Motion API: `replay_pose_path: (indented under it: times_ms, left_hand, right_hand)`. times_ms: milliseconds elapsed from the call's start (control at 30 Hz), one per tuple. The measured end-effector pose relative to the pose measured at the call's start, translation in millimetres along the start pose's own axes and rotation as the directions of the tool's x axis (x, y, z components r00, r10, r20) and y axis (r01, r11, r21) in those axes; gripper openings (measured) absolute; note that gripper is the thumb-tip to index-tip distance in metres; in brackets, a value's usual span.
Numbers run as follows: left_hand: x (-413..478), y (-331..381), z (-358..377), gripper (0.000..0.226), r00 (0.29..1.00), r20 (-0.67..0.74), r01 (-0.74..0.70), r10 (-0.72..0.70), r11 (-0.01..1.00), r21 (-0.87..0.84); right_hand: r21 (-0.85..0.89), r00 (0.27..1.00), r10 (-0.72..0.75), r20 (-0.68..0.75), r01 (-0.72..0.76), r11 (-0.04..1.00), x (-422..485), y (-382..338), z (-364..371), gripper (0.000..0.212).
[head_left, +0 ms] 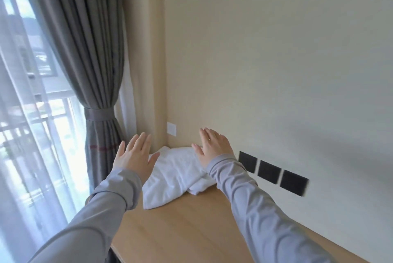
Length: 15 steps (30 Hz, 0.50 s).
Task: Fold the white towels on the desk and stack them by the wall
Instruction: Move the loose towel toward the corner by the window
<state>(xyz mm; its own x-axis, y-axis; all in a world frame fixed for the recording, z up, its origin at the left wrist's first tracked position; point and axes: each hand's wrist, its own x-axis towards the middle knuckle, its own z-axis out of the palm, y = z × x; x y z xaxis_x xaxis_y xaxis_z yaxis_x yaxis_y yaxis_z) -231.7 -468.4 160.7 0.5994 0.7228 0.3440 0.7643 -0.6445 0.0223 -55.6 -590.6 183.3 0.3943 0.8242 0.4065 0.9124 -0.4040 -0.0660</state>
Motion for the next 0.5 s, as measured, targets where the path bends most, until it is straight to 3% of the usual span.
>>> replay_pose_path:
  times_ms: [200,500]
  left_hand:
    - [37,-59,41,0.065,0.994,0.044,0.098,-0.099,0.994,0.042]
    - [141,-93,80,0.065,0.992,0.030,0.124,-0.125,0.991,0.043]
  right_hand:
    - [0.045,0.996,-0.071,0.052,0.068,0.997,62,-36,53,0.056]
    - [0.063,0.992,-0.117,0.052,0.114,0.992,170,-39,101,0.059]
